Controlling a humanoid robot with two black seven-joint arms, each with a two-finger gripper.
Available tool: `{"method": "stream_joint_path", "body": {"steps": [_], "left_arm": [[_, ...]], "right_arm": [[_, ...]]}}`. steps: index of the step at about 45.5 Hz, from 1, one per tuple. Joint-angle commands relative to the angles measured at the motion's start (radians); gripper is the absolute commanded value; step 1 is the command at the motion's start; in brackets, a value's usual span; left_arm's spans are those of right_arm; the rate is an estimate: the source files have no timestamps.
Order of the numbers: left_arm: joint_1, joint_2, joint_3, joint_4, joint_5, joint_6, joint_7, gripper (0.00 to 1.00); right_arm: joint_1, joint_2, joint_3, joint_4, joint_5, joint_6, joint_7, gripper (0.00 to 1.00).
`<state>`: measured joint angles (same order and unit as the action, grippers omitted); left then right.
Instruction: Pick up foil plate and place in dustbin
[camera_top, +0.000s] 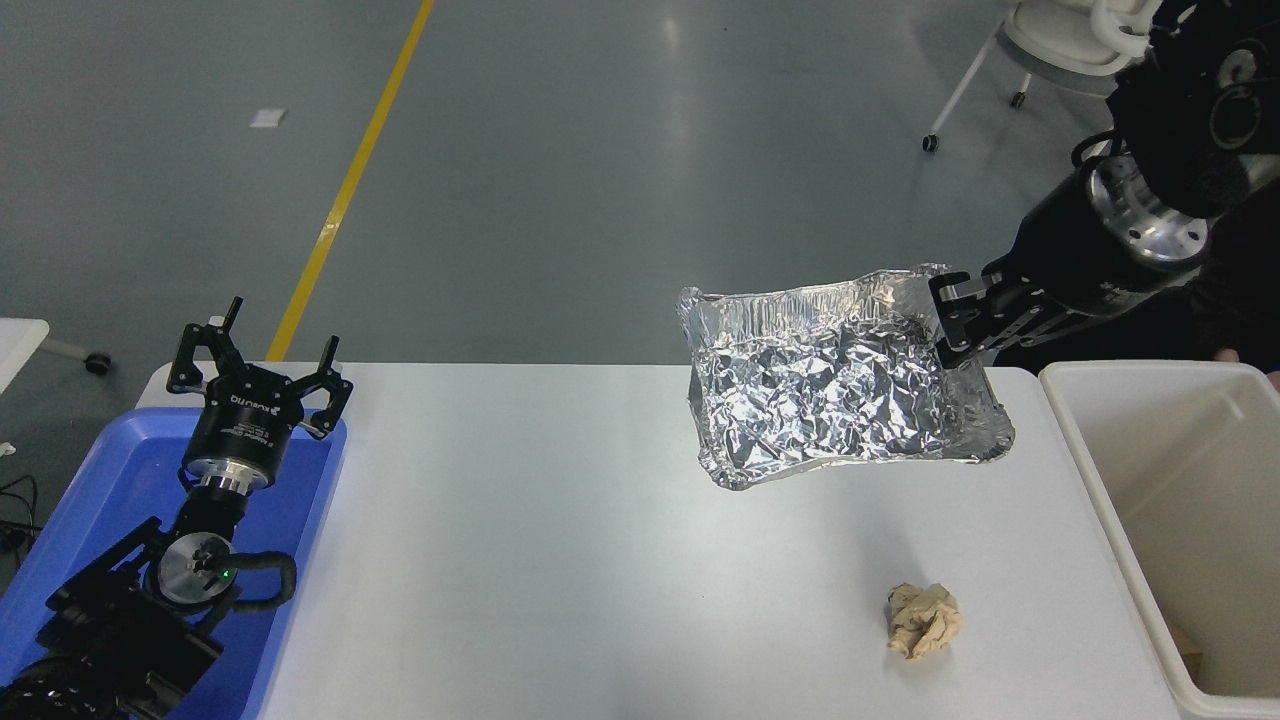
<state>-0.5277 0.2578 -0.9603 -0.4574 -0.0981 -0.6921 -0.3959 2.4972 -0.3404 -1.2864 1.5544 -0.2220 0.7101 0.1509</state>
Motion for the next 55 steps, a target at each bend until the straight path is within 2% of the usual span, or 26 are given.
{"method": "stream_joint_path", "body": {"steps": [1, 6, 10, 21, 26, 33, 37, 43, 46, 55], "left_arm": [[0.000, 0.000, 0.000, 0.000, 0.000, 0.000, 0.000, 1.00], [0.000, 0.000, 0.000, 0.000, 0.000, 0.000, -0.001, 1.00], [0.000, 0.000, 0.000, 0.000, 0.000, 0.000, -0.001, 1.00], [0.000, 0.000, 0.000, 0.000, 0.000, 0.000, -0.001, 1.00], [0.000, 0.000, 0.000, 0.000, 0.000, 0.000, -0.001, 1.00], [0.000, 0.000, 0.000, 0.000, 0.000, 0.000, -0.001, 1.00], [0.000, 0.000, 0.000, 0.000, 0.000, 0.000, -0.001, 1.00], [0.000, 0.000, 0.000, 0.000, 0.000, 0.000, -0.001, 1.00], [-0.001, 0.000, 0.000, 0.000, 0.000, 0.000, -0.001, 1.00], [-0.001, 0.000, 0.000, 0.000, 0.000, 0.000, -0.001, 1.00]], "right_arm": [[0.052, -0.011, -0.073, 0.021, 0.001, 0.019, -0.001, 0.00], [0.054, -0.084, -0.122, 0.007, -0.023, 0.022, -0.001, 0.00], [0.054, -0.166, -0.174, -0.020, -0.124, 0.022, 0.001, 0.00], [-0.033, -0.534, -0.243, -0.305, -0.404, 0.020, 0.002, 0.00], [-0.148, -0.633, -0.217, -0.520, -0.422, 0.012, 0.013, 0.00], [-0.429, -0.726, -0.071, -0.753, -0.422, -0.011, 0.062, 0.00], [-0.618, -0.761, 0.071, -0.836, -0.422, -0.040, 0.059, 0.00], [-0.932, -0.755, 0.300, -0.933, -0.405, -0.125, 0.047, 0.00], [-1.122, -0.738, 0.465, -0.993, -0.387, -0.168, 0.022, 0.00], [-1.464, -0.617, 0.703, -1.171, -0.195, -0.259, -0.040, 0.00]]}}
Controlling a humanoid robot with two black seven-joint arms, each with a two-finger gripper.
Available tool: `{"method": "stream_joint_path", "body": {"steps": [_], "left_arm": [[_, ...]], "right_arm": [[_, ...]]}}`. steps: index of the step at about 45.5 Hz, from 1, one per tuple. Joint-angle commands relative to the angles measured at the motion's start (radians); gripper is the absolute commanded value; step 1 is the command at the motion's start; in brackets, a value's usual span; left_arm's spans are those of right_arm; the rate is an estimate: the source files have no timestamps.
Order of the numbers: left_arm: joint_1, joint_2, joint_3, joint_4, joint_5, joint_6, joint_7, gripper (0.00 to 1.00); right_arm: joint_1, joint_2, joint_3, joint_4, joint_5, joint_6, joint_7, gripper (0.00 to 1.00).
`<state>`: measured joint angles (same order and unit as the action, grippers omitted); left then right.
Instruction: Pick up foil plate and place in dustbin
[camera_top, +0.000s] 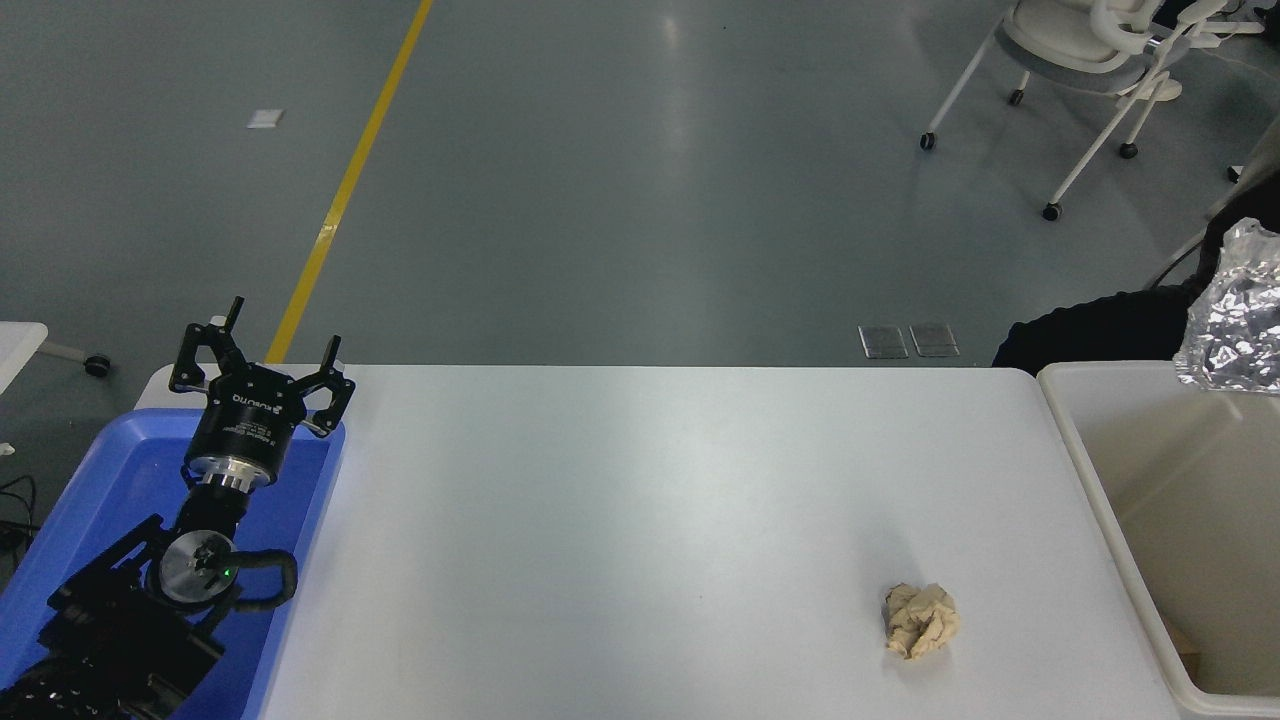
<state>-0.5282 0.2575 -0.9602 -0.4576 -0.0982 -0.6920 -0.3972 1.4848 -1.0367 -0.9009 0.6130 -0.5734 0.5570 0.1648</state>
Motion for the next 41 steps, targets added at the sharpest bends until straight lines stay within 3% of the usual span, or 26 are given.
{"method": "stream_joint_path", "body": {"steps": [1, 8, 18, 26, 35, 36, 37, 38, 41], "left_arm": [[-0.001, 0.000, 0.000, -0.001, 0.000, 0.000, 0.000, 1.00], [-0.003, 0.000, 0.000, 0.000, 0.000, 0.000, 0.000, 1.00], [-0.001, 0.000, 0.000, 0.000, 0.000, 0.000, 0.000, 1.00], [-0.001, 0.000, 0.000, -0.001, 0.000, 0.000, 0.000, 1.00], [-0.001, 0.000, 0.000, -0.001, 0.000, 0.000, 0.000, 1.00], [-0.001, 0.000, 0.000, 0.000, 0.000, 0.000, 0.000, 1.00], [-0.003, 0.000, 0.000, 0.000, 0.000, 0.000, 0.000, 1.00], [-0.003, 0.000, 0.000, 0.000, 0.000, 0.000, 0.000, 1.00], [-0.001, 0.000, 0.000, 0.000, 0.000, 0.000, 0.000, 1.00]], "right_arm": [[-0.484, 0.098, 0.333, -0.257, 0.185, -0.108, -0.059, 0.00], [-0.667, 0.224, 0.378, -0.400, 0.429, -0.164, -0.096, 0.00], [-0.805, 0.342, 0.379, -0.423, 0.694, -0.338, -0.194, 0.00], [-0.859, 0.408, 0.389, -0.421, 0.777, -0.411, -0.217, 0.00], [-0.870, 0.434, 0.390, -0.424, 0.783, -0.442, -0.222, 0.00], [-0.870, 0.432, 0.392, -0.424, 0.782, -0.443, -0.222, 0.26], [-0.870, 0.432, 0.390, -0.424, 0.782, -0.445, -0.220, 0.77], [-0.868, 0.431, 0.390, -0.424, 0.782, -0.445, -0.222, 1.00], [-0.864, 0.428, 0.390, -0.424, 0.782, -0.445, -0.220, 1.00]]}}
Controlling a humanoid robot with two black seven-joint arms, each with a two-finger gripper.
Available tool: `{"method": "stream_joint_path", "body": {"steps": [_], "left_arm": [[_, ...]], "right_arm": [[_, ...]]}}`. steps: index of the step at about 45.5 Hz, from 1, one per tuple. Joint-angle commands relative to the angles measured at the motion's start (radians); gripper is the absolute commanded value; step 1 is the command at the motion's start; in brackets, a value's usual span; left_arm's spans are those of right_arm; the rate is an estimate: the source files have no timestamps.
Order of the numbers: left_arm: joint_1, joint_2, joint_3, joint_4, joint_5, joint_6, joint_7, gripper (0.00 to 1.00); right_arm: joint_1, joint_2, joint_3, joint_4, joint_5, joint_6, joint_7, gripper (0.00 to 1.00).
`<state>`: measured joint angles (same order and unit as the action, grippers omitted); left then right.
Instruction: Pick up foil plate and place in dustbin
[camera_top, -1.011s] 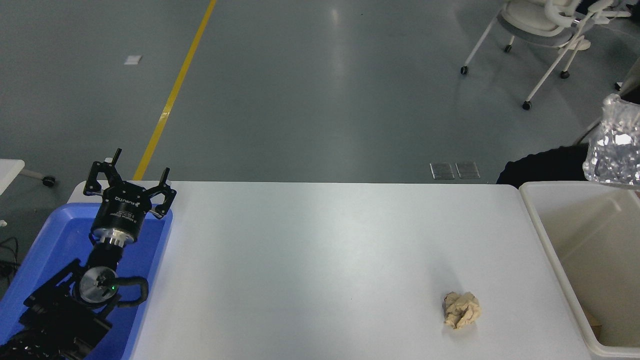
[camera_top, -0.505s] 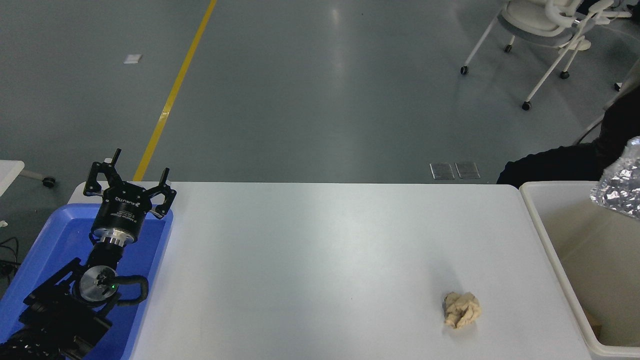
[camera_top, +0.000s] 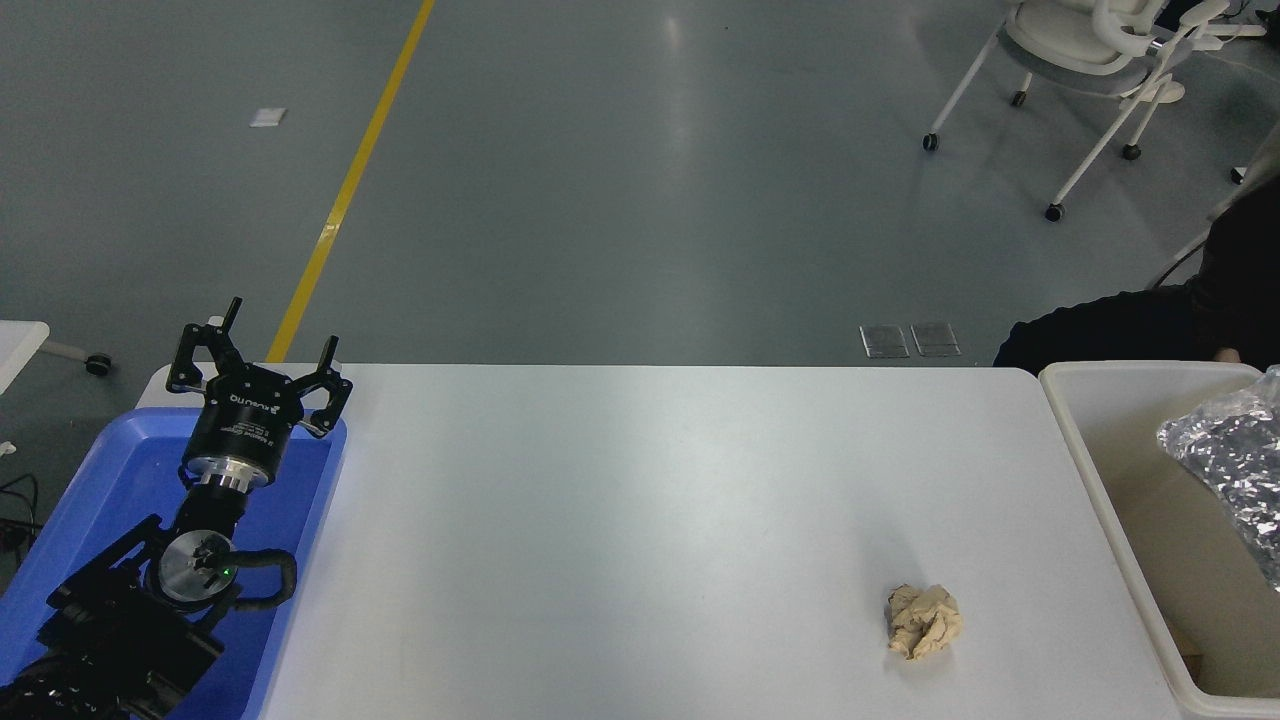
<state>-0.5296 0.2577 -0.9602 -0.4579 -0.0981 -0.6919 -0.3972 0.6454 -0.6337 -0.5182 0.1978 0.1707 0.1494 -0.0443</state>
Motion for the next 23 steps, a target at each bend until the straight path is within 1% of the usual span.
{"method": "stream_joint_path", "body": {"steps": [1, 5, 9, 13, 16, 21, 23], "left_arm": [[0.000, 0.000, 0.000, 0.001, 0.000, 0.000, 0.000, 1.00], [-0.001, 0.000, 0.000, -0.001, 0.000, 0.000, 0.000, 1.00], [-0.001, 0.000, 0.000, -0.001, 0.000, 0.000, 0.000, 1.00], [-0.003, 0.000, 0.005, -0.001, 0.000, -0.001, 0.001, 1.00], [-0.004, 0.000, 0.006, -0.001, 0.000, -0.001, 0.001, 1.00], [-0.004, 0.000, 0.008, -0.001, 0.000, -0.001, 0.003, 1.00], [-0.004, 0.000, 0.008, -0.001, 0.000, -0.001, 0.003, 1.00]], "right_arm": [[-0.021, 0.025, 0.007, -0.008, 0.038, -0.037, -0.011, 1.00], [-0.013, 0.026, 0.006, -0.003, 0.038, -0.034, -0.011, 1.00], [0.003, 0.029, 0.004, 0.012, 0.021, -0.024, 0.000, 1.00], [0.103, 0.014, -0.017, 0.075, -0.005, -0.011, 0.001, 1.00], [0.212, -0.043, -0.068, 0.188, -0.100, -0.002, 0.001, 1.00], [0.463, -0.178, -0.157, 0.496, -0.339, 0.004, 0.004, 1.00], [0.583, -0.210, -0.181, 0.613, -0.423, 0.019, 0.003, 1.00]]}}
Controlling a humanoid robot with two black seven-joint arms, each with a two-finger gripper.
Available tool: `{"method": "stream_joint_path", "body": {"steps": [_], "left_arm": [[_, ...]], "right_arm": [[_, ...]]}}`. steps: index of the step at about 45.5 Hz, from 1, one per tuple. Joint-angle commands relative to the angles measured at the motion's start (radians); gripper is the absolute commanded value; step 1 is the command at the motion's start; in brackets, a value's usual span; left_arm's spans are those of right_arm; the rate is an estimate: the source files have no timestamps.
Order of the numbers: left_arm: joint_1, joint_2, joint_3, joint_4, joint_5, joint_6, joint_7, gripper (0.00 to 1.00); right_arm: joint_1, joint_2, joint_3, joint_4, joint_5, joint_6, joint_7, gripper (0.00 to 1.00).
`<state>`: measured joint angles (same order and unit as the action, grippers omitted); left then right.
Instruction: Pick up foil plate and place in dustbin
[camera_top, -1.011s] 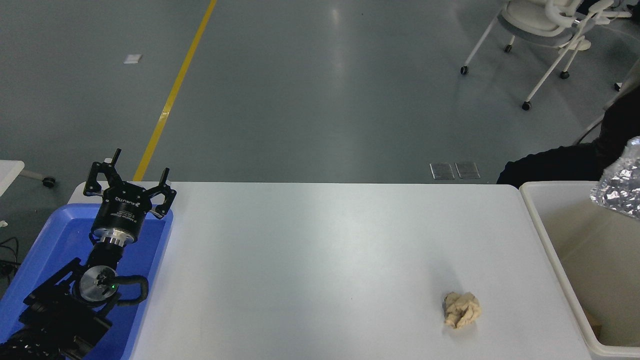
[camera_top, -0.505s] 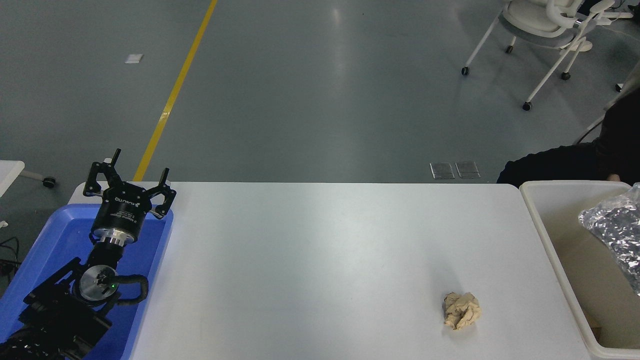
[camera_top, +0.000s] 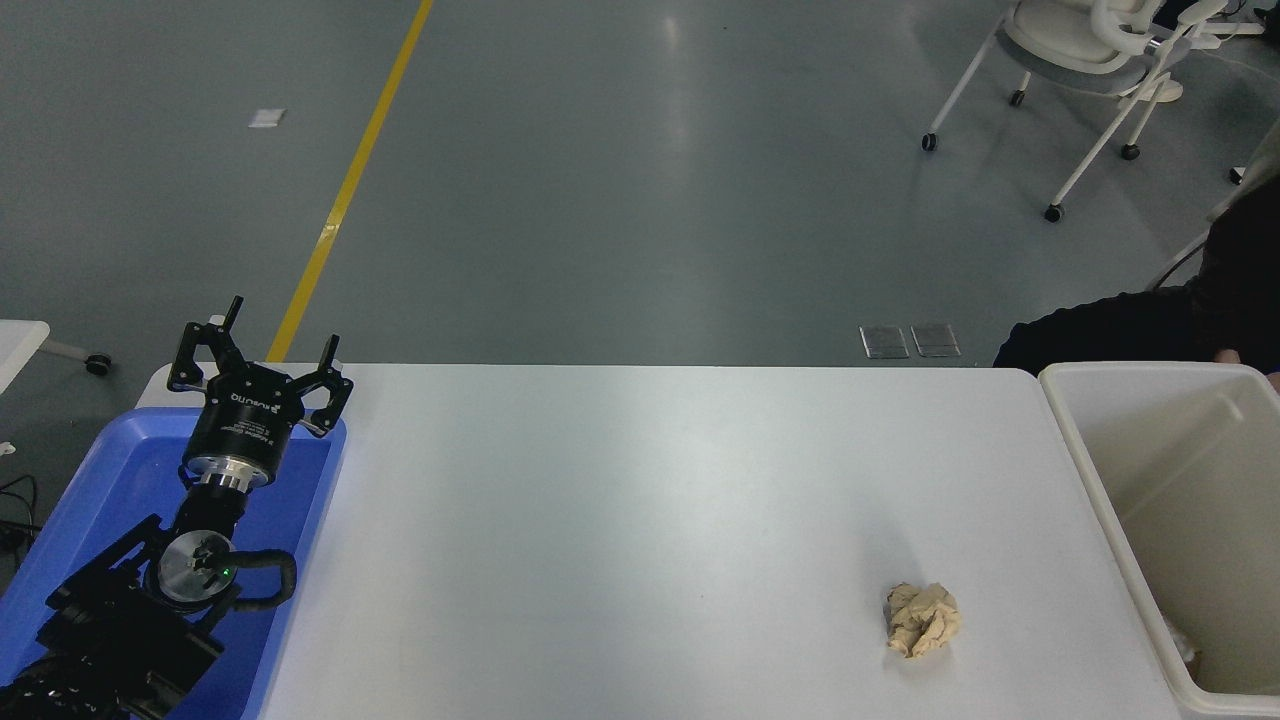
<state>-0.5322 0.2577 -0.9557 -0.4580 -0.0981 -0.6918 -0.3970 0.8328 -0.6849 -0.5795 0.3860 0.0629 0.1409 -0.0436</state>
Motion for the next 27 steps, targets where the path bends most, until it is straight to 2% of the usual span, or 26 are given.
{"method": "stream_joint_path", "body": {"steps": [1, 7, 13, 17, 22, 27], "left_arm": [[-0.002, 0.000, 0.003, -0.001, 0.000, -0.002, 0.003, 1.00], [-0.002, 0.000, 0.003, -0.001, 0.000, -0.002, 0.003, 1.00], [0.000, 0.000, 0.005, 0.001, 0.000, -0.002, 0.001, 1.00], [0.001, 0.000, 0.003, -0.001, 0.000, -0.002, 0.000, 1.00], [0.001, 0.000, 0.002, 0.001, 0.000, 0.000, 0.000, 1.00], [0.003, 0.000, 0.000, 0.001, 0.000, 0.000, 0.000, 1.00]], "right_arm": [[0.458, -0.168, -0.131, 0.476, -0.346, 0.042, 0.001, 1.00], [0.788, -0.170, -0.261, 0.661, -0.365, 0.236, 0.002, 1.00], [1.072, -0.118, -0.405, 0.819, -0.354, 0.428, 0.004, 1.00], [1.226, -0.010, -0.447, 0.938, -0.307, 0.503, 0.004, 1.00], [1.315, 0.128, -0.476, 0.975, -0.167, 0.540, 0.004, 1.00], [1.381, 0.237, -0.484, 1.050, -0.081, 0.608, 0.004, 1.00]]}}
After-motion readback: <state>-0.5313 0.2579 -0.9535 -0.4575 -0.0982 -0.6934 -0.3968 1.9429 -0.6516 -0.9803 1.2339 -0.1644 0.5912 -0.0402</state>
